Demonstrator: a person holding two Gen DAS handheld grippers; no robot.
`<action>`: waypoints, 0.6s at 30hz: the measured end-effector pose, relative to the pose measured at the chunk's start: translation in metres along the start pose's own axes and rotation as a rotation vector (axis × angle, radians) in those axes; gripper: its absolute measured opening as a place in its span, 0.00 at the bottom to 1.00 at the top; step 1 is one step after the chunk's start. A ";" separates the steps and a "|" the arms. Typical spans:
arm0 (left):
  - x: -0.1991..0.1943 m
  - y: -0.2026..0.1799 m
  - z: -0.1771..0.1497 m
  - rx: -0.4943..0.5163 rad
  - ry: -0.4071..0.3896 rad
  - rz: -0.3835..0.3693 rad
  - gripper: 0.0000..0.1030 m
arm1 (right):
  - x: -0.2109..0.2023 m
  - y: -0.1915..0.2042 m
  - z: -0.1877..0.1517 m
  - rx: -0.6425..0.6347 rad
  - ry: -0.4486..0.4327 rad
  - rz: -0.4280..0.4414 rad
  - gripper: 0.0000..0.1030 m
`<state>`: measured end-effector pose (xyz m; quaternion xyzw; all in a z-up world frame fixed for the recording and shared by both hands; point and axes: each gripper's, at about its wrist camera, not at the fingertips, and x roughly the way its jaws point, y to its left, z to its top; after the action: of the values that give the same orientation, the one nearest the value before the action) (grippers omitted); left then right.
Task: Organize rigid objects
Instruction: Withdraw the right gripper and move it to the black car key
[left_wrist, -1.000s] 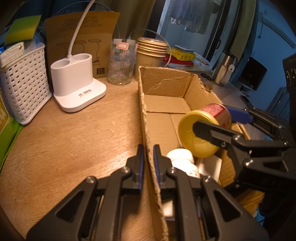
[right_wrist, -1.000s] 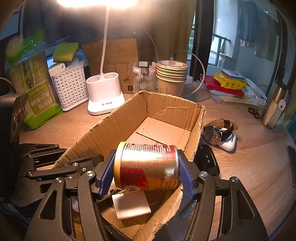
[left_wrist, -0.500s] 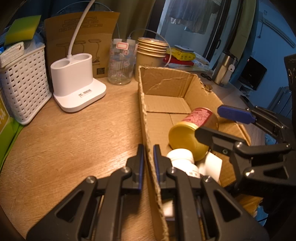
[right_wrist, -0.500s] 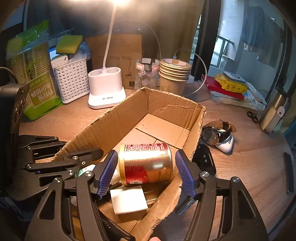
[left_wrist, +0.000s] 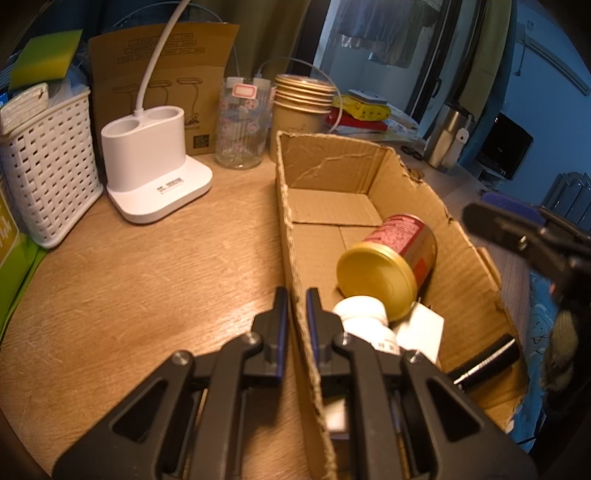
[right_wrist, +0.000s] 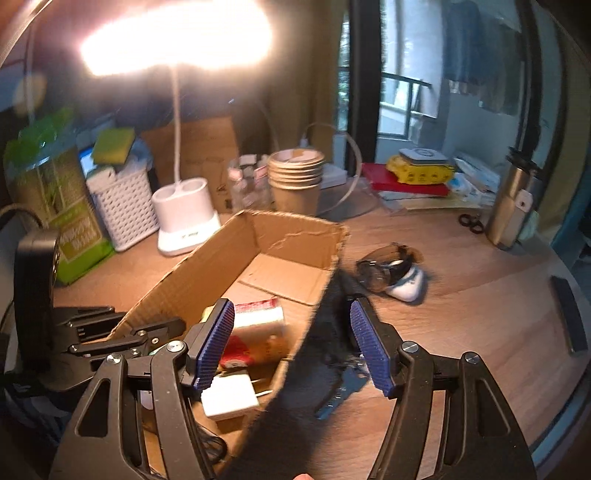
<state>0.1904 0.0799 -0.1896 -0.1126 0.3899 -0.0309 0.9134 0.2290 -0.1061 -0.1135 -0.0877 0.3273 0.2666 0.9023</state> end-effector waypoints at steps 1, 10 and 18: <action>0.000 0.000 0.000 0.000 0.000 0.000 0.10 | -0.003 -0.005 0.000 0.013 -0.006 -0.008 0.67; 0.000 0.000 0.000 0.000 0.000 0.000 0.10 | -0.008 -0.043 -0.007 0.118 -0.019 -0.066 0.67; 0.000 0.000 0.000 0.000 0.000 0.000 0.10 | 0.005 -0.064 -0.017 0.165 0.006 -0.103 0.67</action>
<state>0.1904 0.0797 -0.1895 -0.1126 0.3899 -0.0309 0.9134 0.2571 -0.1635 -0.1309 -0.0306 0.3461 0.1915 0.9179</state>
